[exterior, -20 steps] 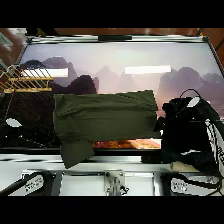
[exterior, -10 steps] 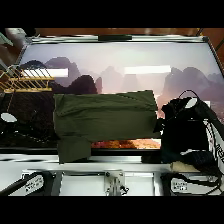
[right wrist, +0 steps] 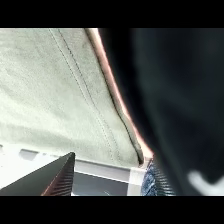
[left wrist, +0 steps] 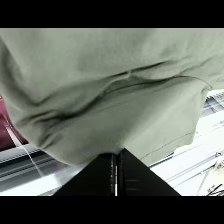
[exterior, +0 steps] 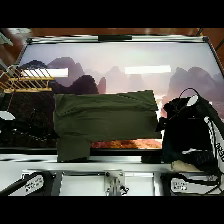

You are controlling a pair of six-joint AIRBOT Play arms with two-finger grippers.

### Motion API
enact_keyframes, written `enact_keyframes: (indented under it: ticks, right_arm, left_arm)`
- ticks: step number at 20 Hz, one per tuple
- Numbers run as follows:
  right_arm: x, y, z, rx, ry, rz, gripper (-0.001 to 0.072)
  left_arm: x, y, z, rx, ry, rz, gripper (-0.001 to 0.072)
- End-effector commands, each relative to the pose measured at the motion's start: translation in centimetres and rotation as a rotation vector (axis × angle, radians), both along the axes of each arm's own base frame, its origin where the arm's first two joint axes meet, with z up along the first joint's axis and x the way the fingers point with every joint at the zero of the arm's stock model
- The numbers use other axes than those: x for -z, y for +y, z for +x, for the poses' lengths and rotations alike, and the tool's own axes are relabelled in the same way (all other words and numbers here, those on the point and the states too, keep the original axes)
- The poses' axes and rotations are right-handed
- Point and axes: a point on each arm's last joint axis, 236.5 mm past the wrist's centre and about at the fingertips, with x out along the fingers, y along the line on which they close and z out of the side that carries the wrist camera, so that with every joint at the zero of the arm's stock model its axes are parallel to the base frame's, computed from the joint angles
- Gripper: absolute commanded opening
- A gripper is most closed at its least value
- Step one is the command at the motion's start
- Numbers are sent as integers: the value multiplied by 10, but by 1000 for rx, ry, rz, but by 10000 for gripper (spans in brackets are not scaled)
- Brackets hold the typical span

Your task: Fold the shirts.

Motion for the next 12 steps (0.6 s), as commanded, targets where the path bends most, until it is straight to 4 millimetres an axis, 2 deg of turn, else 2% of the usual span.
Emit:
enact_keyframes:
  ticks: [1,5,11,12]
  right_arm:
    - [4,3,-1,25,5,1,607]
    - [13,9,-18,34,47,19,607]
    - [13,21,-2,92,-5,64,597]
    - [13,21,-2,91,-5,62,464]
  left_arm:
    - [-1,0,0,1,0,0,32]
    - [-1,0,0,0,0,0,32]
    - [-1,0,0,1,0,0,32]
    - [-1,0,0,0,-1,0,32]
